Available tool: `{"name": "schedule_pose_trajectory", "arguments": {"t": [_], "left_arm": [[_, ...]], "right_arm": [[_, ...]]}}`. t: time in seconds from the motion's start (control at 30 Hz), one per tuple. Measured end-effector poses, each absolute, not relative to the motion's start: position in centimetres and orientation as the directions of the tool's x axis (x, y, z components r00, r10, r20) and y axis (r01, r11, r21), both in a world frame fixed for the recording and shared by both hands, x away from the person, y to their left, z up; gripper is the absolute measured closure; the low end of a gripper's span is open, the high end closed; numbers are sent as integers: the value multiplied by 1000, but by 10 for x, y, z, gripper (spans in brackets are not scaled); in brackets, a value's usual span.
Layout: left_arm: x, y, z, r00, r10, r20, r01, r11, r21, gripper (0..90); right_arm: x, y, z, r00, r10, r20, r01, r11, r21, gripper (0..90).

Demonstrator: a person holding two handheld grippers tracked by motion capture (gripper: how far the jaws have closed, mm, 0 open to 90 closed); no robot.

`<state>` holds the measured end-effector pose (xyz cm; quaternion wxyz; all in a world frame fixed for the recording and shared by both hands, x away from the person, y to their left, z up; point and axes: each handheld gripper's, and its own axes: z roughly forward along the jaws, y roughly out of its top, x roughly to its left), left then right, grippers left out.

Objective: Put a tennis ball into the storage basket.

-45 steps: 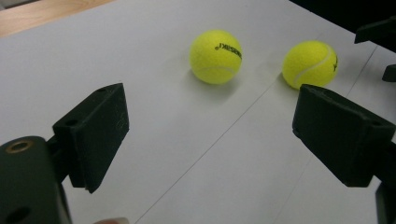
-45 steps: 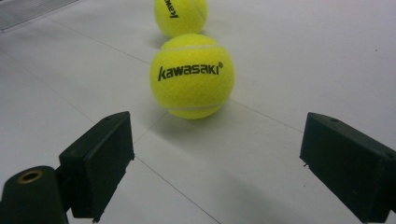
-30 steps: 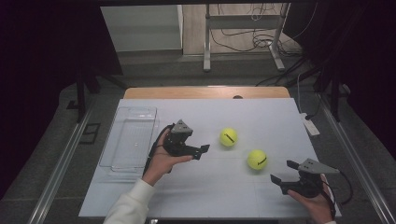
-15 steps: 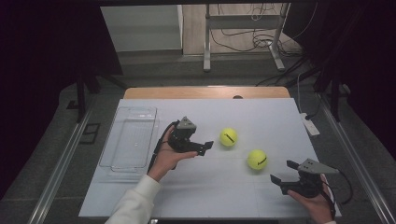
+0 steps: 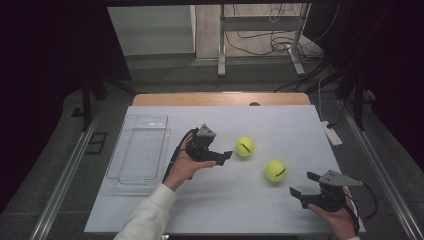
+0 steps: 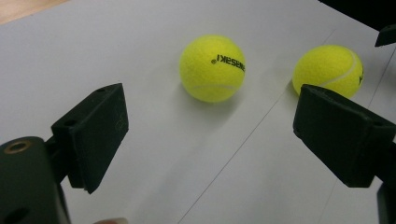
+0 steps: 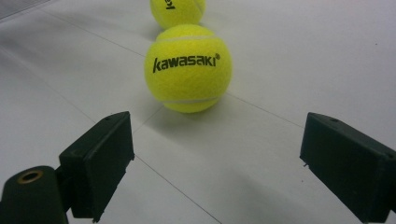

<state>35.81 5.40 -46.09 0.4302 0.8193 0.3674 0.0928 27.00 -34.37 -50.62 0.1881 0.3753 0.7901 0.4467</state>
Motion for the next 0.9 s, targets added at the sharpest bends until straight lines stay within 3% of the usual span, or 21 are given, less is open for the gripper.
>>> {"name": "schedule_pose_trajectory", "arguments": {"t": [0.9], "left_arm": [[375,28,-464,732,662,-163,527,-398,751,104]], "right_arm": [[270,-343,-506,-648,761,37,425,320,847,95]]}}
